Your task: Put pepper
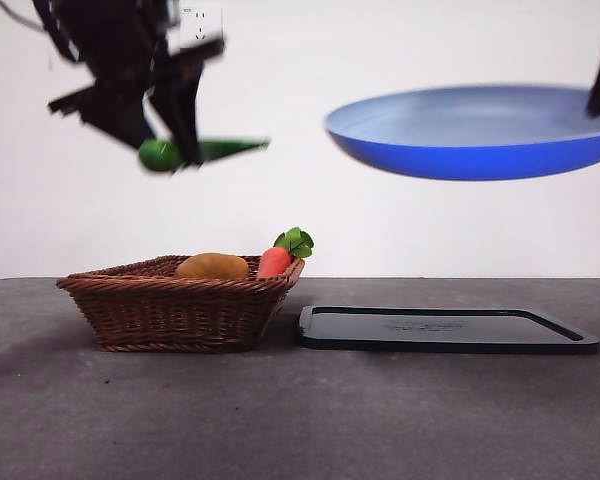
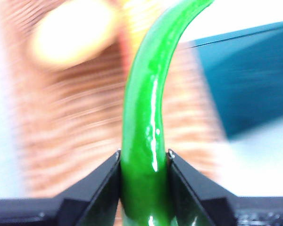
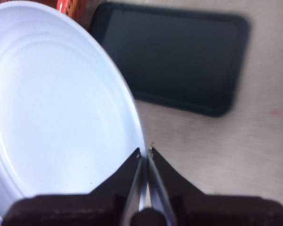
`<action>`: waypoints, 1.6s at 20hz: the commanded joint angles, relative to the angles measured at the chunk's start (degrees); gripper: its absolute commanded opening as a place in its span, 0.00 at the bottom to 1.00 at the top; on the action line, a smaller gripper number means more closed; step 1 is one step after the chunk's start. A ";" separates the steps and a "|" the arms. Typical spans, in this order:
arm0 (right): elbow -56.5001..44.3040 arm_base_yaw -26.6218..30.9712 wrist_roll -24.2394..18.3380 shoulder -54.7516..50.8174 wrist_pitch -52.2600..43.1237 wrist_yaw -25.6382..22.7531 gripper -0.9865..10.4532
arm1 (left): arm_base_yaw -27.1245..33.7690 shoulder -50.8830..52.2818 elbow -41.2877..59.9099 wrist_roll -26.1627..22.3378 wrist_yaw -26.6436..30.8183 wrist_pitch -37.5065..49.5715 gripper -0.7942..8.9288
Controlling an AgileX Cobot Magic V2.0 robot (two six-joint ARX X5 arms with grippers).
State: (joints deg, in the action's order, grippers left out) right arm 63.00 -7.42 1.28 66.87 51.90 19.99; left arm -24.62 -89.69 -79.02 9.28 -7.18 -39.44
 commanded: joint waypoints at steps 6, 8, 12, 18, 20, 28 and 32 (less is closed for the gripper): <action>1.22 -4.44 11.41 17.14 -6.86 6.88 0.09 | -14.10 0.11 -0.92 -0.61 -5.70 -1.36 0.21; 1.22 -6.16 11.47 17.66 -6.91 6.43 0.09 | -16.39 -2.19 -0.92 -2.47 -2.14 -1.18 0.21; 1.22 -7.04 12.37 17.66 -6.58 6.60 0.09 | -17.57 -7.85 -0.92 -3.50 -1.68 -0.72 0.21; 1.22 -7.02 12.15 17.66 -5.99 6.69 0.09 | -18.21 -11.69 -0.92 -3.45 -1.84 -1.18 0.21; 1.22 -7.04 11.72 17.68 -5.55 6.69 0.09 | -18.78 -11.69 -0.92 -3.26 -1.84 -0.42 0.26; 1.22 -7.02 11.08 17.68 -4.81 6.64 0.09 | -19.08 -10.29 -0.94 -3.28 -2.10 -1.27 0.33; 1.22 -6.99 10.86 17.68 -4.74 6.64 0.09 | -19.12 -4.28 -0.98 -3.30 -2.08 -1.20 0.33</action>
State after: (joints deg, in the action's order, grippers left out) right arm 63.00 -14.24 12.62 83.94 47.57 26.00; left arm -43.11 -93.27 -79.02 6.46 -9.15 -41.08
